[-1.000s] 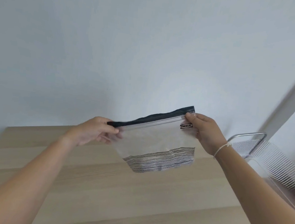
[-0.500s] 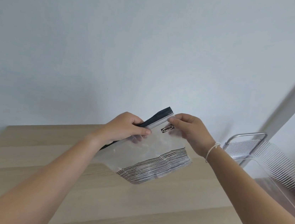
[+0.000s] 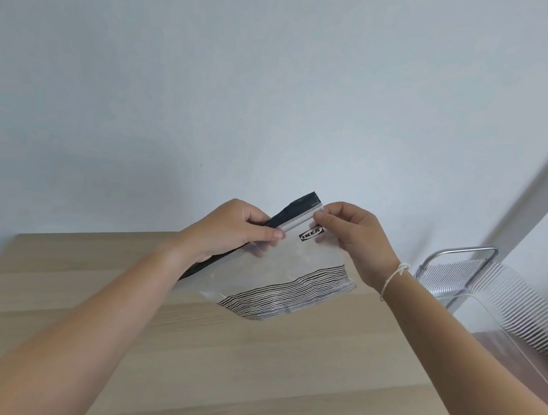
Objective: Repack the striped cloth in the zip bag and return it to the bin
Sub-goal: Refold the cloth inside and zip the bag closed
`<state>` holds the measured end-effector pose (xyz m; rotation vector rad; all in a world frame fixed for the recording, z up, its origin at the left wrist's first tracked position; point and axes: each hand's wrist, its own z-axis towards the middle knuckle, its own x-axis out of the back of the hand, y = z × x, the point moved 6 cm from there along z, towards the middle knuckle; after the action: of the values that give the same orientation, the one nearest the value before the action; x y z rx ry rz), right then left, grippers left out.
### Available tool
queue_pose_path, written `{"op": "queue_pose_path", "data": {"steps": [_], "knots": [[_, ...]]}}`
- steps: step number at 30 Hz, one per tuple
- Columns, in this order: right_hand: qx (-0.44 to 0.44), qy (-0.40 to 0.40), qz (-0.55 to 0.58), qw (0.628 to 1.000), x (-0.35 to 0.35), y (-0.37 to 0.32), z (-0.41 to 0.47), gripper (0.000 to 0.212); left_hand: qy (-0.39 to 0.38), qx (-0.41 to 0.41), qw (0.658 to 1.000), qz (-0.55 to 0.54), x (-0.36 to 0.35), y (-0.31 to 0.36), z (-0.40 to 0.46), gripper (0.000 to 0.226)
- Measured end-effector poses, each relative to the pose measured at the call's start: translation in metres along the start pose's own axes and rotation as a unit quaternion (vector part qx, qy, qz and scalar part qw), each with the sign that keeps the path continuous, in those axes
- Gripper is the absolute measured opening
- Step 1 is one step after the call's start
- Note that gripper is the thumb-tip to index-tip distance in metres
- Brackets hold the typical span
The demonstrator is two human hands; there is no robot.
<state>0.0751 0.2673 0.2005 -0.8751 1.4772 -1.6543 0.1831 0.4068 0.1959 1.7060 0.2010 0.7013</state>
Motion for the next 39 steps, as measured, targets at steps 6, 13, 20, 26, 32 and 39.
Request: {"op": "queue_pose_path", "data": {"steps": [6, 13, 20, 26, 32, 39], "knots": [[-0.001, 0.003, -0.013, 1.0, -0.003, 0.001, 0.0, 0.016, -0.002, -0.017, 1.0, -0.011, -0.005, 0.003, -0.002, 0.008], [-0.008, -0.014, -0.023, 1.0, -0.008, 0.002, -0.003, 0.013, 0.031, -0.032, 0.999, 0.01, -0.007, 0.009, 0.002, 0.006], [-0.005, -0.013, -0.02, 1.0, -0.007, -0.001, -0.004, 0.016, 0.046, -0.033, 0.998, 0.028, -0.006, 0.011, 0.001, 0.006], [0.006, -0.002, -0.014, 1.0, -0.007, -0.002, -0.005, 0.018, 0.05, -0.039, 0.998, 0.027, -0.005, 0.012, 0.0, 0.005], [0.013, -0.001, -0.032, 0.999, -0.007, -0.002, -0.006, 0.013, 0.052, -0.04, 0.997, 0.044, -0.006, 0.011, -0.002, 0.002], [0.029, 0.023, -0.082, 0.996, -0.008, -0.008, -0.011, 0.013, 0.047, -0.05, 0.996, 0.064, -0.011, 0.009, 0.001, 0.008]]}}
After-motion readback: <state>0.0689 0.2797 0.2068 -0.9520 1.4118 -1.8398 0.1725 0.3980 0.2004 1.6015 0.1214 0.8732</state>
